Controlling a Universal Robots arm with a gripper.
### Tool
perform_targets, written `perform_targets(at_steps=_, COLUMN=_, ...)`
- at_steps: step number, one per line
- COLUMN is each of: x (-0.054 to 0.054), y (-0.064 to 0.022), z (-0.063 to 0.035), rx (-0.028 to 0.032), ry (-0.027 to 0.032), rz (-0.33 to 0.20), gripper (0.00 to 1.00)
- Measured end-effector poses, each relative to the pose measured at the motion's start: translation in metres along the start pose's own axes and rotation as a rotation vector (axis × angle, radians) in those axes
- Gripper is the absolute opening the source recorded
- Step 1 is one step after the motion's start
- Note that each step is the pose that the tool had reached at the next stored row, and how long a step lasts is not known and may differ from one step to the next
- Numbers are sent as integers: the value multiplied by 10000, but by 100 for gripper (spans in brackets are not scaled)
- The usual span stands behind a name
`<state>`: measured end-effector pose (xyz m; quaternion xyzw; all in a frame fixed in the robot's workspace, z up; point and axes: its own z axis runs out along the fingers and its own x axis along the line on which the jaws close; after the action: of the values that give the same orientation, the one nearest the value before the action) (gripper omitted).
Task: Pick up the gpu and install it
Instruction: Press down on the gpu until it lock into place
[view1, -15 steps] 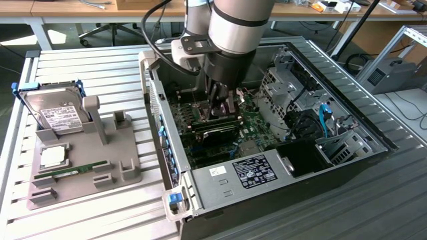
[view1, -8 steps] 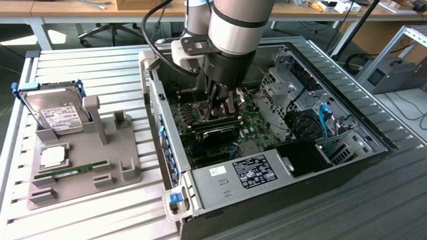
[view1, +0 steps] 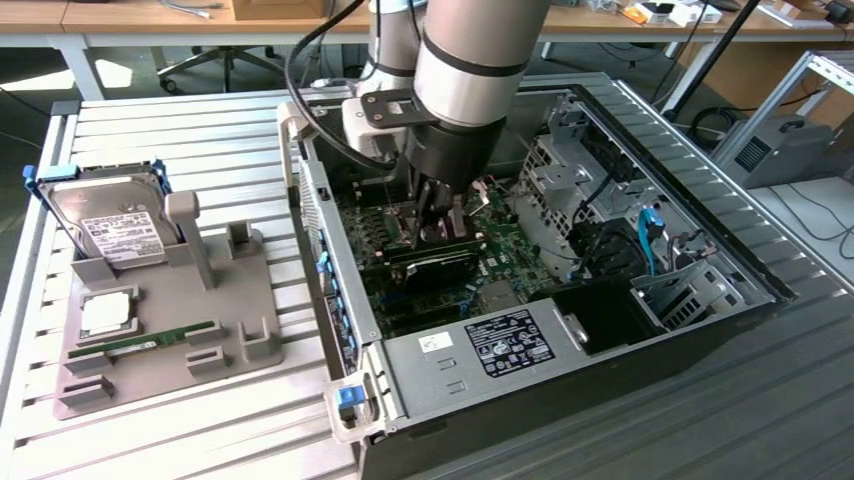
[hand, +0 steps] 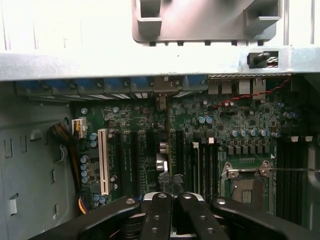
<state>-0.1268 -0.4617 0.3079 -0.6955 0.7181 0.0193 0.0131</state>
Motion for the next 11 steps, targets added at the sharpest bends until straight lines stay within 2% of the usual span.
perform_targets(at_steps=2, x=2, y=-1, z=48, rx=1, ry=-3, rz=0, gripper=11)
perform_targets(at_steps=4, x=9, y=-2, z=193, rx=1, ry=-1, rz=0, gripper=11)
perform_targets(at_steps=6, x=10, y=-2, z=209, rx=0, ry=0, rz=0, gripper=11)
perform_targets(at_steps=7, x=-64, y=1, z=215, rx=1, ry=-2, rz=11, gripper=11)
perform_targets(at_steps=8, x=-77, y=0, z=236, rx=3, ry=-5, rz=12, gripper=11)
perform_targets(at_steps=10, x=-76, y=1, z=247, rx=0, ry=0, rz=12, gripper=11)
perform_targets(at_steps=11, x=-42, y=0, z=255, rx=2, ry=-3, rz=13, gripper=11)
